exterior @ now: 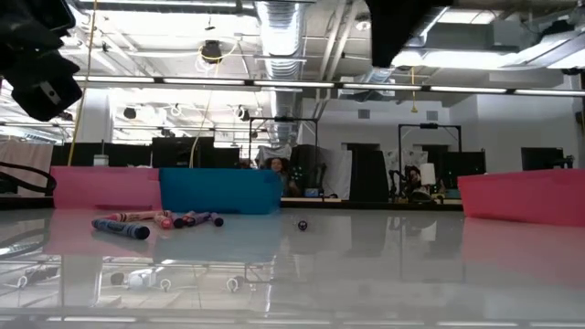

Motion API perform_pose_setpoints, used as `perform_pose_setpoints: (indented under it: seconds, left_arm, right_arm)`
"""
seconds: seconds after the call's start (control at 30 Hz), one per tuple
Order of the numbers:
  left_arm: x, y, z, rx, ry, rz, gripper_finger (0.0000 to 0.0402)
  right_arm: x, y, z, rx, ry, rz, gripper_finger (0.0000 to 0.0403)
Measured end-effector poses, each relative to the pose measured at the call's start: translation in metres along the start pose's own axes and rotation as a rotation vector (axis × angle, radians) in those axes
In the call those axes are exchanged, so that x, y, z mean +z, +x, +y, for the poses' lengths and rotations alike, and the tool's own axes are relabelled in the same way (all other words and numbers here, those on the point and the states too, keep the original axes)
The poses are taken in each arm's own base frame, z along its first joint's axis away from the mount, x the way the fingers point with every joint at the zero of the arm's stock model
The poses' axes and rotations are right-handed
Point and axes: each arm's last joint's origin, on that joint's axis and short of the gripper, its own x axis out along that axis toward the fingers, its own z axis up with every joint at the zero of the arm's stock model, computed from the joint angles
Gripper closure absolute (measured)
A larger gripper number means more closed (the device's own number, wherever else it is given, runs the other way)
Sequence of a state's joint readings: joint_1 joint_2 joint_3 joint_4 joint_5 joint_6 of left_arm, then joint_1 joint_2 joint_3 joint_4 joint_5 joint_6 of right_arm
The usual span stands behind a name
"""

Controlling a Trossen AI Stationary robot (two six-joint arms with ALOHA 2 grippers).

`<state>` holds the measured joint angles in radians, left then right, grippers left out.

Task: Sort crayons
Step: Put the purple crayon into the blue bin

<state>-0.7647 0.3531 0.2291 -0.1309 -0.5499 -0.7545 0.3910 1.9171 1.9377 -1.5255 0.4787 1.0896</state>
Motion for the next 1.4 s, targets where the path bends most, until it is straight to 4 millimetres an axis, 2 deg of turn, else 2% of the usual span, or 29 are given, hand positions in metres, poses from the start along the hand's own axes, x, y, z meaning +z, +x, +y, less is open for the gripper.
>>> perform_pose_setpoints:
  seconds: [0.17,0.27,0.37,0.53,1.0,1.1,1.4]
  left_arm:
    - [0.000,0.000,0.002,0.035,-0.006,-0.015,0.0300]
    - [0.000,0.000,0.002,0.052,-0.006,-0.031,0.0300]
    - [0.000,0.000,0.003,0.064,-0.006,-0.043,0.0300]
    - [0.001,0.000,0.003,0.069,-0.006,-0.048,0.0300]
    - [0.001,0.000,0.003,0.068,-0.005,-0.048,0.0300]
    - [0.001,0.000,0.003,0.069,-0.003,-0.048,0.0300]
    - [0.000,0.000,0.003,0.071,-0.001,-0.047,0.0300]
  right_arm:
    - [-0.039,0.031,0.021,-0.021,0.221,-0.035,0.0356]
    - [-0.050,0.052,0.032,0.036,0.311,-0.063,0.0355]
    - [-0.055,0.070,0.042,0.125,0.328,-0.087,0.0355]
    - [-0.050,0.086,0.050,0.220,0.326,-0.114,0.0347]
    - [-0.021,0.100,0.039,0.214,0.308,-0.144,0.0287]
    - [-0.019,0.100,0.040,0.229,0.290,-0.144,0.0271]
    - [-0.020,0.130,0.055,0.230,0.297,-0.115,0.0237]
